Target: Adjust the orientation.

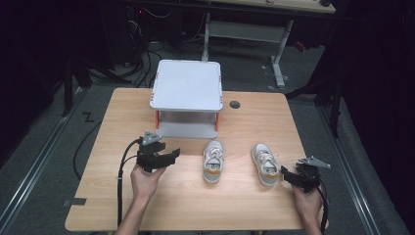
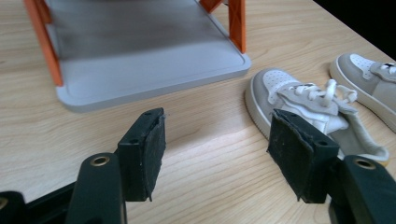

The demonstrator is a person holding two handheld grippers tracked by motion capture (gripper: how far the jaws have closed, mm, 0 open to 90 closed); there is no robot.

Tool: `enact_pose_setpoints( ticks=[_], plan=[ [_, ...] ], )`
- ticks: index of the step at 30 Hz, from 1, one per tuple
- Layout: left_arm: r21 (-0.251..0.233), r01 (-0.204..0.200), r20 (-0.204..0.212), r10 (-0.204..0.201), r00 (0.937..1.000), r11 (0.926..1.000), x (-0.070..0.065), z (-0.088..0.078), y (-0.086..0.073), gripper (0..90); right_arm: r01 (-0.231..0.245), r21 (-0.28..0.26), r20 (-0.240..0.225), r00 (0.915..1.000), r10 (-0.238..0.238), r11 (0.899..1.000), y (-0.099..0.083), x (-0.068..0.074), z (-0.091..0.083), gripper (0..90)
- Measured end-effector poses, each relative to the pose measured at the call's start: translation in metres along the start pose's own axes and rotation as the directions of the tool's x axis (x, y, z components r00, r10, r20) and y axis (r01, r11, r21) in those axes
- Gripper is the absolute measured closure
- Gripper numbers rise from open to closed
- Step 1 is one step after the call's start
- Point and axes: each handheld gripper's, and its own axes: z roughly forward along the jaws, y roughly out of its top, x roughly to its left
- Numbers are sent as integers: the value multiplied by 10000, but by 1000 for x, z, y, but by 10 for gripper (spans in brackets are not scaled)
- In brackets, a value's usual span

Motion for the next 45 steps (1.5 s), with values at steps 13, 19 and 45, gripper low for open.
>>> enact_pose_setpoints(
  ticks=[13, 19, 45],
  plan=[
    [-16, 402, -492, -402, 9980, 9992, 22, -9, -19, 356, -11, 5, -5, 10000, 11, 10000, 0, 0, 0, 333],
    [227, 434, -841, -413, 9956, 9988, 30, -5, -32, 350, -10, 6, -4, 10000, 10, 10000, 0, 0, 0, 333],
    [749, 523, -2009, -363, 9789, 9958, 47, 20, -66, 355, -312, -97, 279, 9991, 315, 9995, 1, -2, 0, 449]
  ],
)
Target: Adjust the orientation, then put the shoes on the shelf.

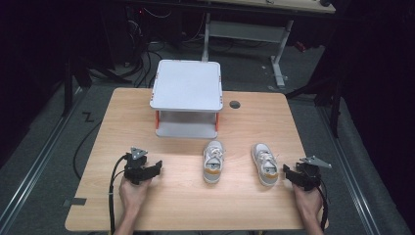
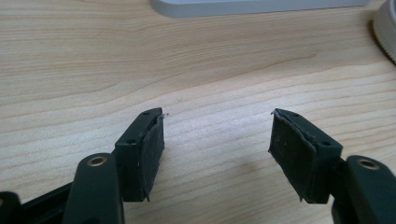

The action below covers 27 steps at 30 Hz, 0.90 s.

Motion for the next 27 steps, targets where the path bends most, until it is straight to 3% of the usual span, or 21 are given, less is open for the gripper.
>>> enact_pose_setpoints(
  ticks=[6, 12, 17, 21, 22, 23, 27],
  plan=[
    [-109, -117, -253, 114, 9996, 9999, 1, 2, -3, 357, -46, -12, 76, 10000, 46, 10000, 0, -3, -2, 526],
    [-269, -219, -510, 205, 9985, 9994, 0, 2, -5, 361, -183, -240, -493, 9986, 171, 9995, 1, -1, -14, 546],
    [-21, -791, -890, 786, 9929, 9969, -6, 4, -4, 337, -241, -642, -987, 9950, 177, 9976, 6, 3, -31, 556],
    [-50, -741, -845, 735, 9937, 9972, -6, 5, -4, 332, 200, -1131, -1962, 9797, -421, 9934, 20, 19, -47, 563],
    [-50, -741, -845, 735, 9937, 9972, -6, 5, -4, 332, 200, -1131, -1962, 9797, -421, 9934, 20, 19, -47, 563],
    [-45, -759, -850, 753, 9935, 9971, -6, 5, -4, 331, 494, -1213, -2265, 9710, -761, 9914, 26, 27, -49, 561],
    [-53, -739, -825, 732, 9939, 9973, -6, 5, -4, 330, 1129, -966, -2525, 9583, -1341, 9889, 35, 44, -46, 549]
  ],
)
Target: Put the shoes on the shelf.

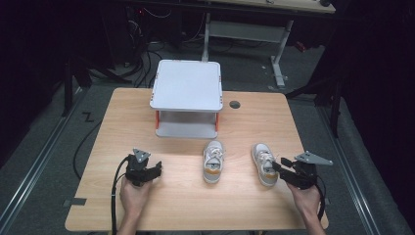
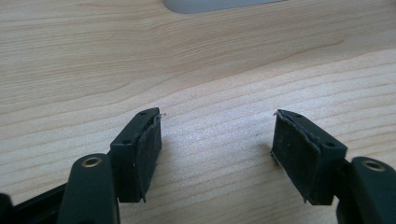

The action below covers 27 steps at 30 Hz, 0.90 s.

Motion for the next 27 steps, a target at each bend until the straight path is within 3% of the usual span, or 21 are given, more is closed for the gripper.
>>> enact_pose_setpoints(
  ticks=[6, 11, 16, 21, 24, 27],
  plan=[
    [-4, 23, 20, -23, 10000, 10000, 0, 0, 0, 328, 337, 1021, 353, 9987, -374, 9942, 6, 2, 23, 528],
    [6, -6, -4, 6, 10000, 10000, 0, 0, 0, 328, 199, 1186, 300, 9993, -236, 9927, 7, -2, 28, 543],
    [-1, 40, 5, -40, 10000, 10000, 0, 0, 0, 328, 431, 1556, 437, 9978, -504, 9869, 7, -1, 34, 563],
    [-10, 69, 24, -69, 10000, 10000, 0, 0, 0, 327, 557, 1403, 734, 9951, -664, 9885, 6, -1, 33, 659],
    [-14, 77, 33, -77, 10000, 10000, 0, 0, 0, 327, 809, 1112, 1204, 9882, -943, 9905, 5, 1, 28, 738],
    [-22, 81, 49, -81, 10000, 10000, 1, 0, 0, 326, 801, 1073, 1347, 9864, -943, 9910, 5, 0, 26, 761]
  ],
)
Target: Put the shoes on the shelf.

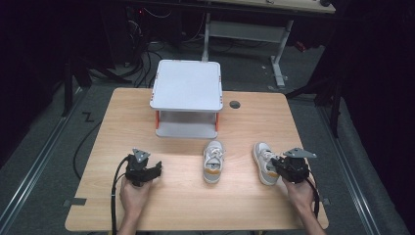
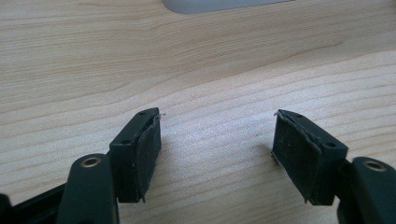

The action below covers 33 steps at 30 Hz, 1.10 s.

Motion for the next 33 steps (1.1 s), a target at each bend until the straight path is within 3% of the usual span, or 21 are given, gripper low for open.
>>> enact_pose_setpoints(
  ticks=[9, 19, 25, 33],
  plan=[
    [-1, 7, -5, -7, 10000, 10000, 0, 0, 0, 325, -191, 24, -3, 9998, 191, 9998, 4, -5, -2, 785],
    [3, 73, 45, -73, 10000, 10000, 1, 0, 0, 324, -7, -81, -28, 10000, 7, 10000, 15, -5, -8, 785],
    [-14, 139, 90, -139, 9999, 9999, 2, 0, 0, 324, 232, -195, -47, 9997, -233, 9995, 26, 2, -12, 785],
    [-65, 274, 129, -273, 9995, 9996, 2, 0, 0, 323, 784, -144, -225, 9966, -787, 9968, 42, 21, -8, 785]
  ],
)
